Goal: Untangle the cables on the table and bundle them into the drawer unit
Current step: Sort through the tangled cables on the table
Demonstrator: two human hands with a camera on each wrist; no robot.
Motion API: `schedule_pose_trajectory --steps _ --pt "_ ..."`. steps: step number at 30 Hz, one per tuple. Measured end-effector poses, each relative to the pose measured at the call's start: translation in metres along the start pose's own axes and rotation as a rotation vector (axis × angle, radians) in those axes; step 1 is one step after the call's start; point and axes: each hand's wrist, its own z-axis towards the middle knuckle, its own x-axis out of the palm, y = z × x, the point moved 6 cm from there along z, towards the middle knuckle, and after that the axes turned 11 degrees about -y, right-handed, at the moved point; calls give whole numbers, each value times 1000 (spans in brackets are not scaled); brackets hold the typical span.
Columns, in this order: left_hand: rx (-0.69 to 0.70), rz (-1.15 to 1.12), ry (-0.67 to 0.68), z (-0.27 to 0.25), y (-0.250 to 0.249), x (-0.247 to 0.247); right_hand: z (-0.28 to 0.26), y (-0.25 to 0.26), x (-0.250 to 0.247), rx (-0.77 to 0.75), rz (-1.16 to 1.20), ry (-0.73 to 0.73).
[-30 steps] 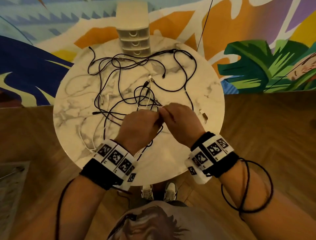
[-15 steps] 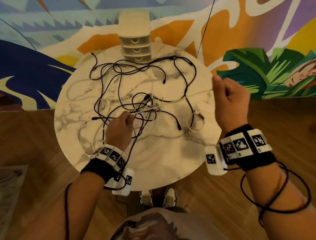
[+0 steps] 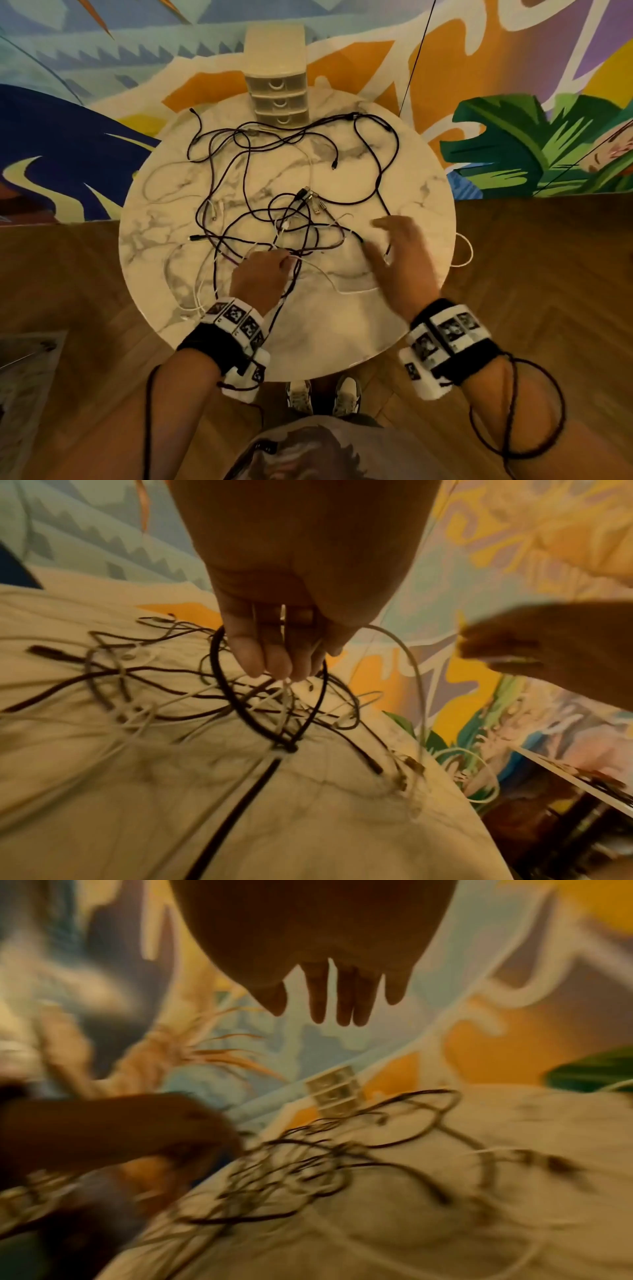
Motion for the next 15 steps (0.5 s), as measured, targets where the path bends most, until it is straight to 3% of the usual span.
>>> schedule_pose_trajectory --steps 3,4,6,9,11,15 --pt "109 22 -92 -9 -25 -9 -26 46 61 -106 -95 408" --pt "105 -22 -102 -14 -28 -10 -31 47 73 -80 -108 490" --pt "59 -116 -85 -21 -22 0 -29 44 79 -16 -28 515" --pt "-59 -193 -19 -28 -2 21 -13 55 62 -91 76 471" --pt "-103 -196 -46 -28 8 25 4 71 40 -173 116 386" --pt "-95 -183 -220 -10 15 8 46 61 -20 -119 255 -88"
